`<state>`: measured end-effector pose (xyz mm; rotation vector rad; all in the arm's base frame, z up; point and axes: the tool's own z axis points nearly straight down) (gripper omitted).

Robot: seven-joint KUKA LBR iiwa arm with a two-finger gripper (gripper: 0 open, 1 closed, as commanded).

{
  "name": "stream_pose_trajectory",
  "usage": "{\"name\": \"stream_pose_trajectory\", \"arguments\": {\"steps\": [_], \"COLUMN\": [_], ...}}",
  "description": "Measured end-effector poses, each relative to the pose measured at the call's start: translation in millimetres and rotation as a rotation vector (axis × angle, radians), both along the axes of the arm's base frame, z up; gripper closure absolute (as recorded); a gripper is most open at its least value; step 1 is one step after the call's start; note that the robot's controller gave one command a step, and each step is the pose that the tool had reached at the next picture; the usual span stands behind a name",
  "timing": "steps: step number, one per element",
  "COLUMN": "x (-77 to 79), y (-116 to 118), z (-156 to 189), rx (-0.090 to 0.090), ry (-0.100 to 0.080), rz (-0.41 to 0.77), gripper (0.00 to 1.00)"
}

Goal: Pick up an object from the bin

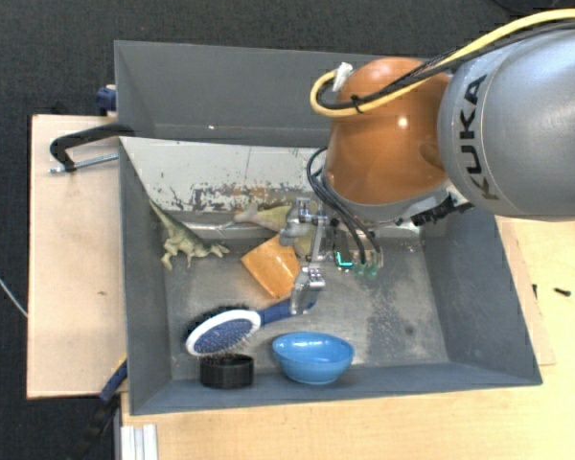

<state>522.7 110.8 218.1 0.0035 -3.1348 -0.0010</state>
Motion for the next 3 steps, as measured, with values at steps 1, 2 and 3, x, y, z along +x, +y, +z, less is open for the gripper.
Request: {"name": "stream_pose_trajectory", "arguments": {"steps": [1,2,3], "x": [-17.1,-14.3,-6.4], "y": [-22,-21,-38], "z": [-146,-143,-12], "rx": [0.002,0.003,0.0], "ry": [-0.015,-0.025,-0.02], "rz": [0.49,0.488,0.452], "gripper": [0.0,1.0,1.0]}}
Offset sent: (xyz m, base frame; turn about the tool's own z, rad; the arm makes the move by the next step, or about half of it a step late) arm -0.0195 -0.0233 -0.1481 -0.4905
